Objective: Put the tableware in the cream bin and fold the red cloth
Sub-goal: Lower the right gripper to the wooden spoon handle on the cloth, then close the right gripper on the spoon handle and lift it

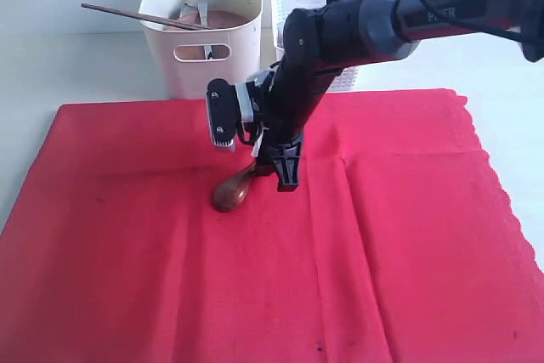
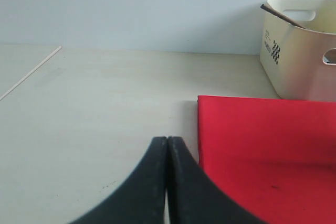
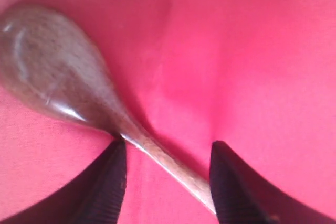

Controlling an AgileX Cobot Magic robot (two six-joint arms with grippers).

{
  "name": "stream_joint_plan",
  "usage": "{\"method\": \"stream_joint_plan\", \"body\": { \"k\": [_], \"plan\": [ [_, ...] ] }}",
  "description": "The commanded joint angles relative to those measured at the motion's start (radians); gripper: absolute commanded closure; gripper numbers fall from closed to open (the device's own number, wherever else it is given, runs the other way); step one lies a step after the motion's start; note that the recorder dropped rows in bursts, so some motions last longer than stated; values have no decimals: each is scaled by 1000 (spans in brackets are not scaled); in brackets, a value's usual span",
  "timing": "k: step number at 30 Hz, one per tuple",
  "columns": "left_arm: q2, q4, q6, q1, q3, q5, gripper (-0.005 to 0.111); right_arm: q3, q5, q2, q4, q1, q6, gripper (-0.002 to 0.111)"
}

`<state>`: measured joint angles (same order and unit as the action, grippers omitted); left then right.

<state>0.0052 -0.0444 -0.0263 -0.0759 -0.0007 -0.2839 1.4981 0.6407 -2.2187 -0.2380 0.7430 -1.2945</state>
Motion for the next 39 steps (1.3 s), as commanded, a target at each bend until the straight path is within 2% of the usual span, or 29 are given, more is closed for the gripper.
{"method": "stream_joint_plan", "body": {
  "k": [1, 4, 7, 15, 20, 25, 28, 30, 33, 37, 39],
  "plan": [
    [-5, 4, -8, 5, 1, 8, 106, -3, 28, -39, -64, 1, -64, 68],
    [-5, 4, -8, 5, 1, 8, 106, -3, 37, -42, -67, 1, -67, 85],
    [-5, 4, -8, 5, 1, 8, 106, -3, 44, -42, -70, 1, -67, 107],
    [-5, 4, -8, 5, 1, 8, 106, -1, 63, 2, -84, 1, -67, 108],
    [-5, 4, -8, 5, 1, 8, 106, -1, 62, 58, -193, 1, -65, 108],
    [-5, 4, -8, 5, 1, 8, 106, 153, 228, 31, -358, -44, -73, 108],
    [-5, 4, -8, 5, 1, 8, 106, 197, 297, -3, -343, -69, -65, 108],
    [-5, 4, -8, 5, 1, 8, 106, 194, 297, -26, -304, -63, -65, 107],
    [-5, 4, -8, 5, 1, 8, 106, 194, 256, -40, -280, -50, -65, 96],
    [-5, 4, -8, 5, 1, 8, 106, 194, 220, -48, -277, -45, -67, 70],
    [-5, 4, -8, 5, 1, 8, 106, 194, 227, -52, -277, -45, -67, 61]
  ]
}}
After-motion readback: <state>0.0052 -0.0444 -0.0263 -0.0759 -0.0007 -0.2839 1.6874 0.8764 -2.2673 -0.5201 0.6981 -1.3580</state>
